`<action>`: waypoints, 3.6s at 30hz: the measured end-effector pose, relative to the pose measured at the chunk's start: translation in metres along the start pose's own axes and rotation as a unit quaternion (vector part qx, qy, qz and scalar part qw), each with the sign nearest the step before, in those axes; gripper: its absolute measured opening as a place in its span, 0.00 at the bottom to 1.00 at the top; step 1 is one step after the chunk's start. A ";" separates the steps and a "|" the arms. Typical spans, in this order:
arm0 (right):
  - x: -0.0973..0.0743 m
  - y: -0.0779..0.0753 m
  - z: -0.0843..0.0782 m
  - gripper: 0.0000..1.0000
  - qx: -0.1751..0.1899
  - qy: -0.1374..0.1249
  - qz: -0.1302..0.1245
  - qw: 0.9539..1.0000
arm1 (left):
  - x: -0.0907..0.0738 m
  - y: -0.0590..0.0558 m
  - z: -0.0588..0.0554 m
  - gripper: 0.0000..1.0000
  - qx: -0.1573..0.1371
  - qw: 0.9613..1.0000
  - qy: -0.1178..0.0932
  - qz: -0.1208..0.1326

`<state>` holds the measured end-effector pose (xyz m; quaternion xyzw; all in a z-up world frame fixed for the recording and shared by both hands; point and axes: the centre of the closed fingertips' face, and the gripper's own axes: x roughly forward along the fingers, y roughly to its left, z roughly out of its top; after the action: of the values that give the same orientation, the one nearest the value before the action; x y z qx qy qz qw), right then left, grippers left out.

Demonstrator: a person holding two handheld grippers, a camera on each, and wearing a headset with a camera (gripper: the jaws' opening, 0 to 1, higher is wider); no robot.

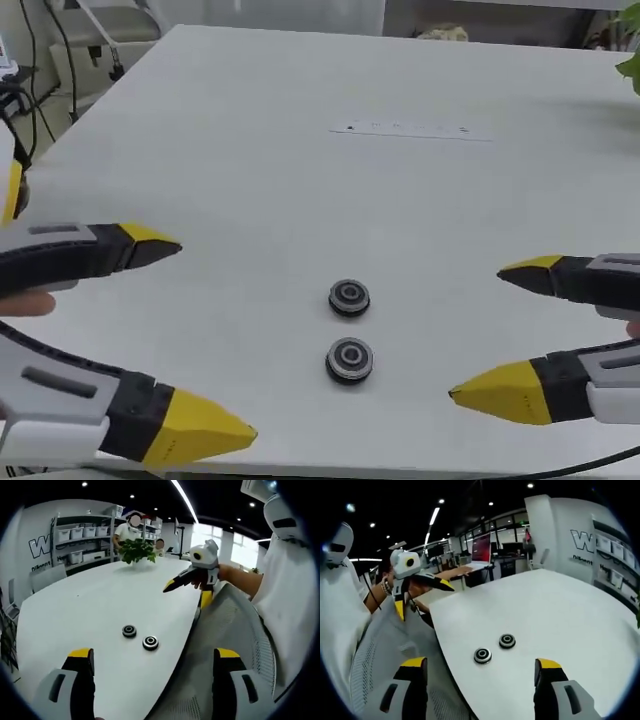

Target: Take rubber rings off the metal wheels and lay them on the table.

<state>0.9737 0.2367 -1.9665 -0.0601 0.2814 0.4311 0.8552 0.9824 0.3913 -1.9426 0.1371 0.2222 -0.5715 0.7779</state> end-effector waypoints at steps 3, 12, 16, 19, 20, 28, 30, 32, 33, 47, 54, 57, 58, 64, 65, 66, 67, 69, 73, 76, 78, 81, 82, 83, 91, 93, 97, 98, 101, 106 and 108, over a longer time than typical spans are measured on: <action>0.001 -0.002 0.004 0.87 -0.008 0.002 0.001 1.000 | -0.002 -0.001 0.006 0.97 0.009 1.000 -0.002 -0.002; 0.006 -0.002 0.019 0.86 -0.022 -0.006 0.011 1.000 | 0.000 -0.001 0.018 0.96 0.034 0.999 -0.009 -0.010; 0.009 -0.003 0.029 0.83 -0.032 -0.018 0.012 0.999 | 0.005 0.006 0.022 0.96 0.053 0.999 0.004 -0.006; 0.012 -0.006 0.034 0.81 -0.035 -0.017 0.012 0.999 | 0.008 0.006 0.026 0.95 0.070 0.997 0.007 -0.015; 0.013 -0.007 0.035 0.80 -0.037 -0.017 0.012 0.999 | 0.009 0.007 0.029 0.95 0.077 0.997 0.006 -0.018; 0.023 -0.013 0.049 0.78 -0.041 -0.024 0.021 0.999 | 0.014 0.018 0.067 0.83 0.114 0.992 -0.056 -0.011; 0.025 -0.014 0.051 0.78 -0.039 -0.027 0.025 0.999 | 0.016 0.019 0.072 0.82 0.114 0.991 -0.063 -0.015; 0.028 -0.017 0.055 0.78 -0.038 -0.030 0.027 0.999 | 0.020 0.020 0.075 0.82 0.124 0.990 -0.060 -0.019; 0.030 -0.020 0.057 0.77 -0.037 -0.030 0.027 0.998 | 0.021 0.021 0.076 0.82 0.128 0.990 -0.058 -0.019; 0.056 -0.032 0.062 0.66 -0.039 -0.038 0.041 0.998 | 0.059 0.024 0.088 0.81 0.157 0.984 -0.066 -0.050; 0.066 -0.033 0.053 0.61 -0.026 -0.063 0.053 0.996 | 0.080 0.035 0.076 0.69 0.157 0.984 -0.076 -0.045; 0.069 -0.032 0.046 0.59 -0.030 -0.068 0.059 0.996 | 0.086 0.037 0.073 0.67 0.145 0.985 -0.088 -0.042; 0.072 -0.032 0.041 0.57 -0.030 -0.070 0.066 0.995 | 0.090 0.040 0.071 0.66 0.132 0.986 -0.095 -0.035; 0.077 -0.033 0.030 0.52 -0.031 -0.063 0.070 0.995 | 0.102 0.047 0.055 0.63 0.101 0.990 -0.099 -0.011; 0.078 -0.033 0.028 0.51 -0.030 -0.060 0.069 0.995 | 0.104 0.046 0.051 0.63 0.097 0.990 -0.098 -0.013; 0.079 -0.033 0.026 0.49 -0.032 -0.055 0.066 0.996 | 0.105 0.046 0.046 0.63 0.093 0.991 -0.094 -0.015; 0.079 -0.032 0.023 0.47 -0.039 -0.052 0.066 0.996 | 0.107 0.046 0.042 0.62 0.090 0.992 -0.091 -0.014; 0.081 -0.031 0.019 0.44 -0.038 -0.048 0.067 0.996 | 0.110 0.046 0.034 0.62 0.088 0.993 -0.081 -0.013; 0.086 -0.031 0.007 0.43 -0.043 -0.027 0.066 0.997 | 0.117 0.038 0.015 0.62 0.089 0.994 -0.052 -0.032; 0.087 -0.031 0.000 0.41 -0.044 -0.016 0.067 0.997 | 0.121 0.033 0.008 0.61 0.090 0.994 -0.042 -0.041; 0.088 -0.031 -0.006 0.40 -0.046 -0.009 0.067 0.997 | 0.122 0.031 0.003 0.60 0.093 0.994 -0.033 -0.045; 0.089 -0.034 -0.015 0.39 -0.041 0.007 0.066 0.997 | 0.122 0.032 -0.001 0.60 0.093 0.994 -0.026 -0.047; 0.089 -0.034 -0.019 0.38 -0.041 0.011 0.068 0.997 | 0.123 0.031 -0.003 0.59 0.090 0.995 -0.025 -0.048; 0.090 -0.033 -0.022 0.38 -0.041 0.015 0.070 0.997 | 0.123 0.031 -0.004 0.58 0.088 0.995 -0.023 -0.049; 0.099 -0.017 -0.050 0.33 -0.063 0.070 0.096 0.991 | 0.135 0.019 -0.023 0.56 0.102 0.993 0.008 -0.066; 0.103 -0.013 -0.055 0.31 -0.071 0.080 0.098 0.989 | 0.137 0.017 -0.024 0.55 0.098 0.993 0.007 -0.071; 0.107 -0.010 -0.060 0.30 -0.086 0.092 0.097 0.987 | 0.141 0.011 -0.031 0.49 0.100 0.991 0.017 -0.082; 0.108 -0.010 -0.061 0.30 -0.088 0.095 0.096 0.987 | 0.142 0.010 -0.033 0.47 0.101 0.991 0.018 -0.083; 0.107 -0.011 -0.060 0.29 -0.087 0.096 0.089 0.987 | 0.144 0.009 -0.035 0.43 0.096 0.991 0.022 -0.087; 0.109 -0.012 -0.062 0.28 -0.085 0.101 0.085 0.988 | 0.147 0.011 -0.037 0.35 0.074 0.993 0.019 -0.085; 0.109 -0.012 -0.062 0.27 -0.083 0.100 0.084 0.988 | 0.147 0.012 -0.039 0.32 0.076 0.993 0.023 -0.085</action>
<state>1.0075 0.2840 -2.0783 -0.1498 0.3332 0.5148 0.7756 1.0225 0.2913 -2.0505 0.1893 0.2071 -0.6473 0.7087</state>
